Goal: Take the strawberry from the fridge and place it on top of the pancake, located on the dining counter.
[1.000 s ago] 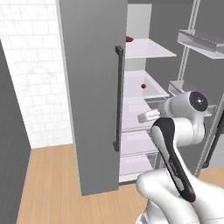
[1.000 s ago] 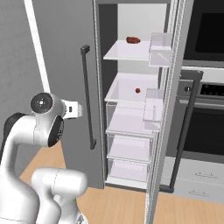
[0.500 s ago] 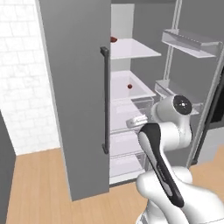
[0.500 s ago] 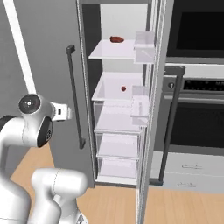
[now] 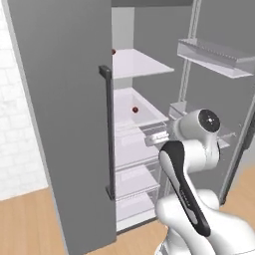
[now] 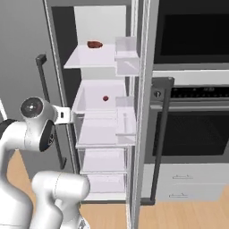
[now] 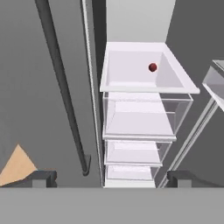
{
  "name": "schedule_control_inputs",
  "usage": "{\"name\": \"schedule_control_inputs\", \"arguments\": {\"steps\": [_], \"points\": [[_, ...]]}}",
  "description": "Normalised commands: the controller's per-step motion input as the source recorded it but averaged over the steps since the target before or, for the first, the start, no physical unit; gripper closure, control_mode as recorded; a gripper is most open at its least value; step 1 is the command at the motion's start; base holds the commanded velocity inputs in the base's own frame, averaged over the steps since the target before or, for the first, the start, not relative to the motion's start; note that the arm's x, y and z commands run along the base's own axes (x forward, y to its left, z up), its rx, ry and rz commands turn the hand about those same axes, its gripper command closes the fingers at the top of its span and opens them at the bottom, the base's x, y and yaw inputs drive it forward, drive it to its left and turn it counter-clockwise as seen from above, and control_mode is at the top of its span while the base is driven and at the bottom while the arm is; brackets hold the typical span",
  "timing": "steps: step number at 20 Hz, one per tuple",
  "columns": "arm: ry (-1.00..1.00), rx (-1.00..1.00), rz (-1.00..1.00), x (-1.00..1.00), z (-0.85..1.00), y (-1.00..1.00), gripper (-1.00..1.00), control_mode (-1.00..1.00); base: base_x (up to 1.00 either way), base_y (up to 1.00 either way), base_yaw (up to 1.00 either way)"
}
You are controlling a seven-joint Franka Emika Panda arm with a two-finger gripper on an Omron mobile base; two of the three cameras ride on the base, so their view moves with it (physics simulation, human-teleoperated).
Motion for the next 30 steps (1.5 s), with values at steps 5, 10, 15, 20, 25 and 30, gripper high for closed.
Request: {"name": "schedule_control_inputs", "arguments": {"steps": [5, 10, 15, 20, 25, 30], "points": [[0.0, 0.0, 0.0, 0.0, 0.0, 0.0, -1.0, 1.0, 0.79, -0.05, -0.23], [0.0, 0.0, 0.0, 0.0, 0.0, 0.0, -1.0, 1.0, 0.67, 0.0, -0.27], [0.0, 0.0, 0.0, 0.0, 0.0, 0.0, -1.0, 1.0, 0.55, -0.06, -0.17], [0.0, 0.0, 0.0, 0.0, 0.0, 0.0, -1.0, 1.0, 0.24, -0.31, 0.0], [0.0, 0.0, 0.0, 0.0, 0.0, 0.0, -1.0, 1.0, 0.43, -0.04, 0.0], [0.0, 0.0, 0.0, 0.0, 0.0, 0.0, -1.0, 1.0, 0.62, -0.05, 0.02]]}}
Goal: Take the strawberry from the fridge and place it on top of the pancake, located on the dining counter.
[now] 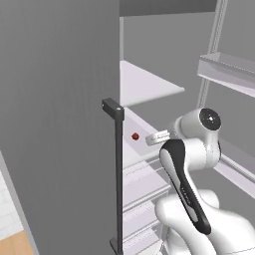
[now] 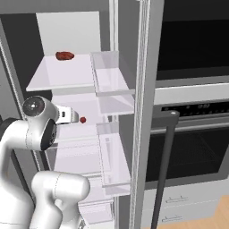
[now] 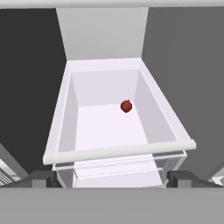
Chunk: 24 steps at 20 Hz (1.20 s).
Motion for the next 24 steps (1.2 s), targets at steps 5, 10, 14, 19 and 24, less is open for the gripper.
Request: {"name": "schedule_control_inputs", "arguments": {"steps": [5, 10, 14, 19, 24], "points": [[0.0, 0.0, 0.0, 0.0, 0.0, 0.0, -1.0, 1.0, 0.76, 0.0, 0.01], [0.06, -0.03, 0.0, 0.23, -0.21, 0.0, -1.0, -1.0, 0.07, 0.0, 0.0], [0.1, -0.06, 0.0, 0.61, -0.54, 0.01, -1.0, -1.0, 0.0, 0.0, 0.0], [0.05, -0.02, -0.01, 0.47, -0.25, 0.05, -1.0, -1.0, 0.0, 0.0, 0.0], [0.0, -0.02, 0.0, 0.82, -0.35, 0.11, -1.0, -1.0, 0.0, 0.0, 0.0]]}}
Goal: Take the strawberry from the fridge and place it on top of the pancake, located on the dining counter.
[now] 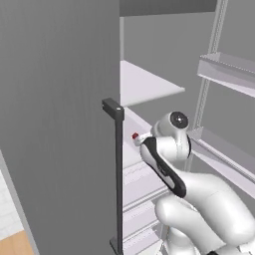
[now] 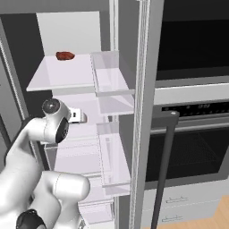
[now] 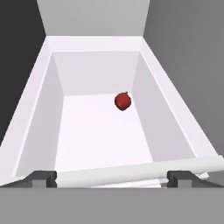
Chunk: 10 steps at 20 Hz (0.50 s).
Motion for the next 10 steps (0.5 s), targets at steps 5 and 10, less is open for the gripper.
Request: {"name": "schedule_control_inputs", "arguments": {"steps": [5, 10], "points": [[0.0, -0.03, 0.0, 0.6, -0.49, 0.04, -1.0, -1.0, 0.0, 0.0, 0.0], [0.11, 0.0, -0.01, 0.72, -0.12, 0.0, -1.0, -1.0, 0.0, 0.0, 0.0]]}}
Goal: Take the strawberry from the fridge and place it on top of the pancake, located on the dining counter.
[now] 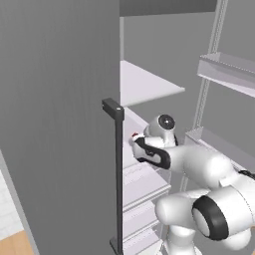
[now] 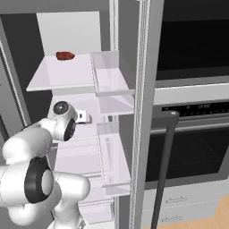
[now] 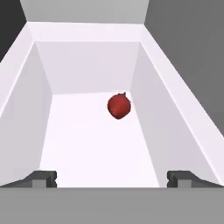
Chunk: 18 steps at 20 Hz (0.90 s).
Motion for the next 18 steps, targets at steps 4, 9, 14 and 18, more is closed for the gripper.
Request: {"name": "schedule_control_inputs", "arguments": {"steps": [4, 9, 14, 18], "points": [[0.11, 0.0, 0.0, 0.7, -0.11, 0.0, -1.0, -1.0, 0.0, 0.0, 0.0], [0.04, 0.0, 0.0, 0.47, -0.35, 0.0, -1.0, -1.0, 0.0, 0.0, 0.0], [0.0, -0.01, 0.0, 0.38, -0.4, 0.08, -1.0, -1.0, 0.0, 0.0, 0.0], [0.0, 0.0, 0.0, 0.43, -0.24, 0.16, -1.0, -1.0, 0.0, 0.0, 0.0]]}}
